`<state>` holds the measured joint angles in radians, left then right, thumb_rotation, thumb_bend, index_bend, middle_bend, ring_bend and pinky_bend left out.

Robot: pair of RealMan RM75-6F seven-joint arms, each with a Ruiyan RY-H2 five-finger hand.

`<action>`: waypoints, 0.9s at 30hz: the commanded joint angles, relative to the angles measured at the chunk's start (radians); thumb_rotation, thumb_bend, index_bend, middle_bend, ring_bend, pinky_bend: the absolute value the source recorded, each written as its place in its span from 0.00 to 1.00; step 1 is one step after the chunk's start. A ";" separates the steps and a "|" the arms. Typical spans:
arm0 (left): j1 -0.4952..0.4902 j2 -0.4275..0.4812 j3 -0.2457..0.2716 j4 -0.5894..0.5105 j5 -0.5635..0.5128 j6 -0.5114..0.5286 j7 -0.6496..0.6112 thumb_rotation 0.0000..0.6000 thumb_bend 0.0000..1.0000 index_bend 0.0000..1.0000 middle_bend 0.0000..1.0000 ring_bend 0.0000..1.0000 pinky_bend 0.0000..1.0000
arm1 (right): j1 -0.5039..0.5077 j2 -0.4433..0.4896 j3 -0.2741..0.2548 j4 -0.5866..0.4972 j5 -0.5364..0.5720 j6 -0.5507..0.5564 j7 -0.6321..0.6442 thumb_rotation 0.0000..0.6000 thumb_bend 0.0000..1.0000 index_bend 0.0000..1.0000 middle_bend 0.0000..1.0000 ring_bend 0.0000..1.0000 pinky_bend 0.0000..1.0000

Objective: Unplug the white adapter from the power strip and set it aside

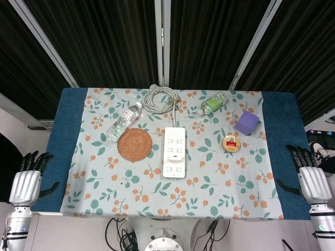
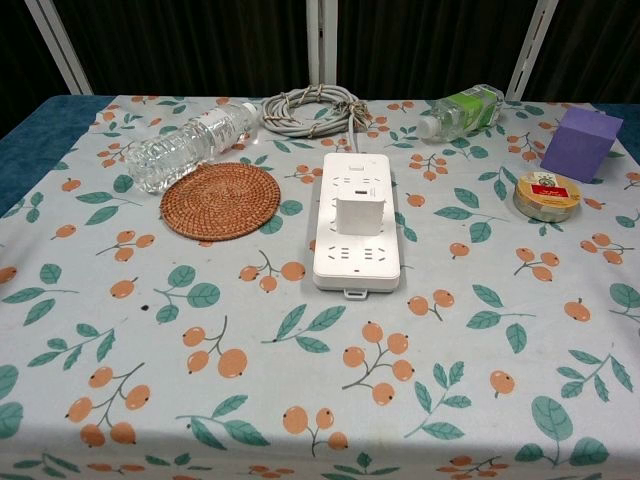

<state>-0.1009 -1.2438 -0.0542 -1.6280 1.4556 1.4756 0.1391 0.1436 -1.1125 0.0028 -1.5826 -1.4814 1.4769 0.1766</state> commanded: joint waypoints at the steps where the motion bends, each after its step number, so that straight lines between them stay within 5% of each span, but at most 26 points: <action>1: -0.005 -0.006 -0.002 0.005 -0.012 -0.015 0.002 1.00 0.17 0.17 0.13 0.02 0.00 | 0.010 -0.001 0.005 -0.005 -0.010 -0.016 -0.003 1.00 0.11 0.00 0.07 0.00 0.00; 17: -0.005 -0.008 0.002 0.012 0.008 -0.002 -0.021 1.00 0.17 0.17 0.13 0.02 0.00 | 0.185 -0.053 0.052 -0.030 -0.092 -0.227 -0.077 1.00 0.12 0.00 0.08 0.00 0.00; 27: 0.013 0.000 0.014 0.008 0.024 0.023 -0.039 1.00 0.17 0.17 0.13 0.02 0.00 | 0.402 -0.323 0.132 0.114 -0.041 -0.457 -0.169 1.00 0.00 0.00 0.01 0.00 0.00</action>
<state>-0.0882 -1.2441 -0.0406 -1.6197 1.4798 1.4984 0.1006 0.5009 -1.3632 0.1095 -1.5234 -1.5484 1.0768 0.0327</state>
